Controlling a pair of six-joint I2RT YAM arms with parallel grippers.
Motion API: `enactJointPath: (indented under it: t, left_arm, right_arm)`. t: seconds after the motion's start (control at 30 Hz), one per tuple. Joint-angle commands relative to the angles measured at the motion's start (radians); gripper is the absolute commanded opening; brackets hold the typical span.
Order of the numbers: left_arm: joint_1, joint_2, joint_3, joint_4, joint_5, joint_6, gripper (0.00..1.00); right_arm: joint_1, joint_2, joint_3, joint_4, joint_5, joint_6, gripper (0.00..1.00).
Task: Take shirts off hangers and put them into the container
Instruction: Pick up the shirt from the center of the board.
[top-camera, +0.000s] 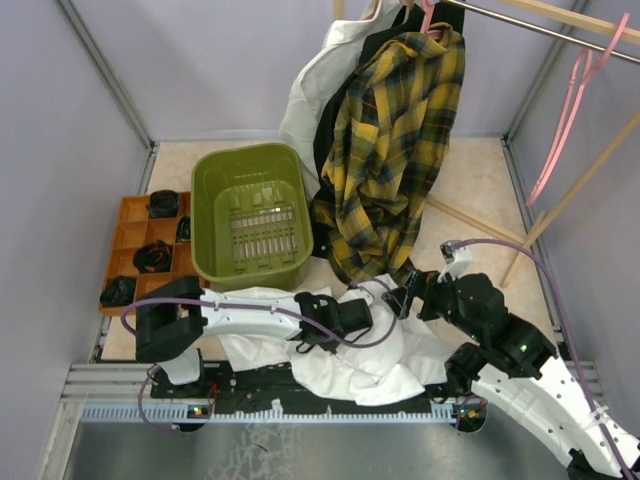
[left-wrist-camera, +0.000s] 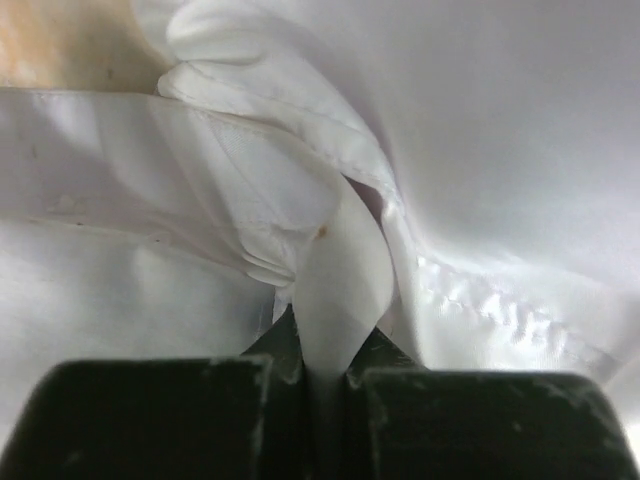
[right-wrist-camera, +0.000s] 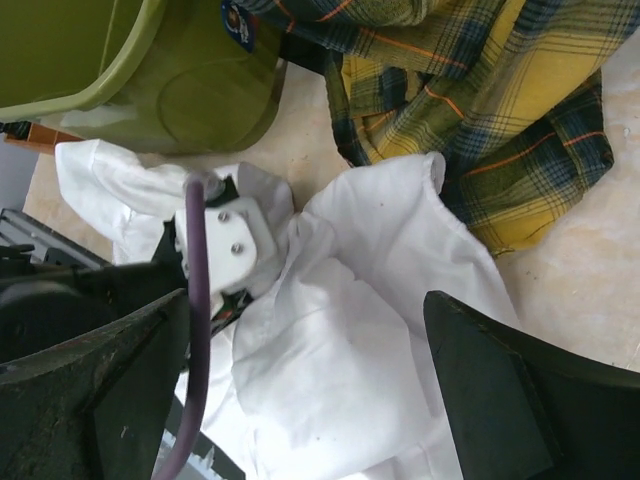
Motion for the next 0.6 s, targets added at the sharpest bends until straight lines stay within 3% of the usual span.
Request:
enactJointPath:
  t: [0.0, 0.13, 0.3, 0.33, 0.4, 0.47, 0.57]
  left_arm:
    - [-0.085, -0.084, 0.083, -0.134, -0.138, -0.018, 0.00]
    - [-0.180, -0.219, 0.174, -0.157, -0.325, 0.111, 0.00]
    - [-0.186, -0.330, 0.065, 0.026, -0.210, 0.263, 0.04]
    - [-0.186, -0.332, 0.046, 0.042, -0.188, 0.257, 0.12]
    - [-0.186, -0.315, 0.026, 0.043, -0.163, 0.222, 0.35]
    - [-0.186, -0.282, 0.049, -0.014, -0.163, 0.151, 0.35]
    - [-0.186, -0.247, 0.081, -0.098, -0.219, 0.074, 0.65]
  right_arm:
    - [-0.006, -0.005, 0.002, 0.043, 0.020, 0.001, 0.97]
    - [-0.006, 0.007, 0.001, 0.037, 0.027, 0.015, 0.97]
    - [-0.006, 0.024, 0.005, 0.036, 0.027, 0.011, 0.98]
    - [-0.006, 0.023, 0.006, 0.035, 0.032, 0.011, 0.98]
    - [-0.006, 0.018, 0.008, 0.028, 0.044, 0.013, 0.98]
    - [-0.006, 0.011, 0.010, 0.025, 0.048, 0.015, 0.98]
    - [-0.006, 0.003, 0.007, 0.028, 0.051, 0.017, 0.98]
